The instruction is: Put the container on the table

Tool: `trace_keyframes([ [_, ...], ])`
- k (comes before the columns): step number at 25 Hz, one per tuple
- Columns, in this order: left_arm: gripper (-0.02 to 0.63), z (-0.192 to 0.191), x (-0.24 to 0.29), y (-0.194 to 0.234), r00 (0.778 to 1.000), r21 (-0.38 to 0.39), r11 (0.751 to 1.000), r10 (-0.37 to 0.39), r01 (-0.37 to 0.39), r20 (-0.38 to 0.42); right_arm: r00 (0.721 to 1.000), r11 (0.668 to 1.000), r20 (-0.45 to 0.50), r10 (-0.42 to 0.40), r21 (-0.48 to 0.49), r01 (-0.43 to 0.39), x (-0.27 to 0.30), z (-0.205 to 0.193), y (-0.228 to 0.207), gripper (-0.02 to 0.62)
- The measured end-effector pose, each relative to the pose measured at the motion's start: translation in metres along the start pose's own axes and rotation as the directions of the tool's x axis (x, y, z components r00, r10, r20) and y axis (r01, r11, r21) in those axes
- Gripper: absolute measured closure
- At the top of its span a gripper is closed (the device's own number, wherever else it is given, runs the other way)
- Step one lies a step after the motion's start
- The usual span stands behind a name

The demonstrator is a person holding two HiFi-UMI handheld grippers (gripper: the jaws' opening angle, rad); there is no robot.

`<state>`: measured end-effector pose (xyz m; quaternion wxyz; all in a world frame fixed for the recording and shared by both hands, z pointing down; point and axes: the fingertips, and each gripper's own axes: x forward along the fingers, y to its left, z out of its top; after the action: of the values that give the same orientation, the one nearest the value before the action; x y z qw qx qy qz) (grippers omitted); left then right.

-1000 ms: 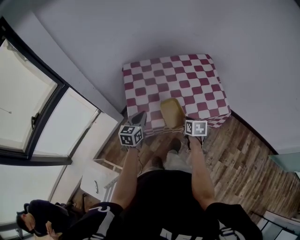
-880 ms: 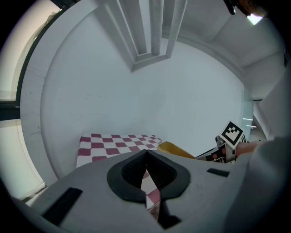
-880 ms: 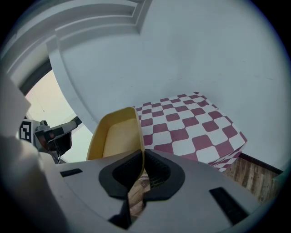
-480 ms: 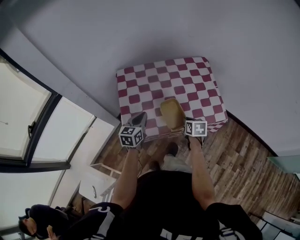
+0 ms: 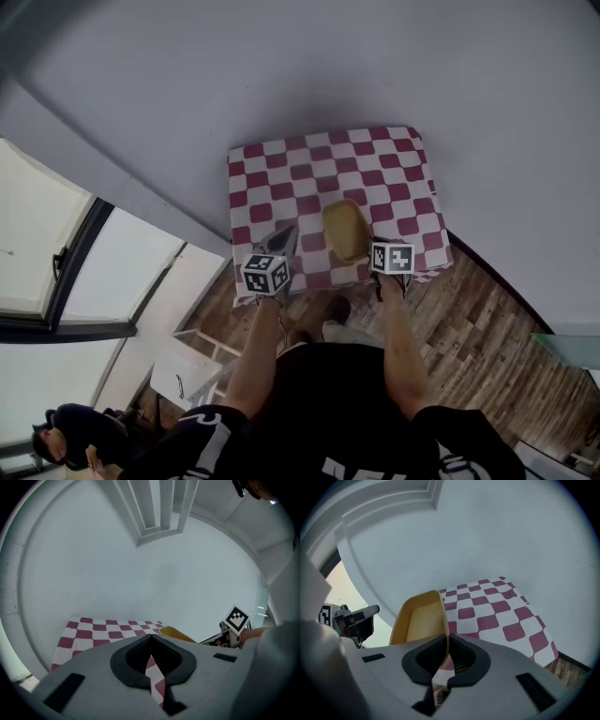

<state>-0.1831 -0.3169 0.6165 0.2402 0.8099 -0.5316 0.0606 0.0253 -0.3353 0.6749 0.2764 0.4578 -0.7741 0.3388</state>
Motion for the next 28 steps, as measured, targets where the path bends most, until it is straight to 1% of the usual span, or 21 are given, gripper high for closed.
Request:
trace_keyframes([
  [5,0.580,0.009,0.027,-0.007,1.000,-0.009,1.000,0.018,-0.017,0.008,1.000,1.000,0.006,0.024,-0.016,-0.023,0.012,0.025,-0.018,0.560],
  [9,0.580,0.009,0.039,-0.020,1.000,-0.012,1.000,0.013,-0.013,0.015,0.999,0.999,0.017,0.031,-0.008,-0.031,0.015,0.035,-0.034,0.561],
  [14,0.580,0.008,0.041,-0.023,0.999,-0.008,0.999,0.033,-0.032,0.008,1.000,1.000,0.017,0.025,-0.018,-0.025,0.015,0.031,-0.044,0.561],
  [22,0.580,0.018,0.043,-0.025,0.999,0.031,0.998,0.048,-0.048,0.014,0.999,1.000,0.038,0.022,0.018,-0.022,0.012,0.030,-0.065,0.561],
  [24,0.580,0.019,0.039,-0.021,0.998,0.033,0.998,0.055,-0.056,0.017,0.999,0.999,0.048,0.018,0.028,-0.020,0.012,0.034,-0.068,0.560],
  [28,0.580,0.028,0.040,-0.014,0.998,0.040,0.997,0.062,-0.064,0.033,0.997,1.000,0.069,0.027,0.012,-0.028,0.014,0.051,-0.064,0.560],
])
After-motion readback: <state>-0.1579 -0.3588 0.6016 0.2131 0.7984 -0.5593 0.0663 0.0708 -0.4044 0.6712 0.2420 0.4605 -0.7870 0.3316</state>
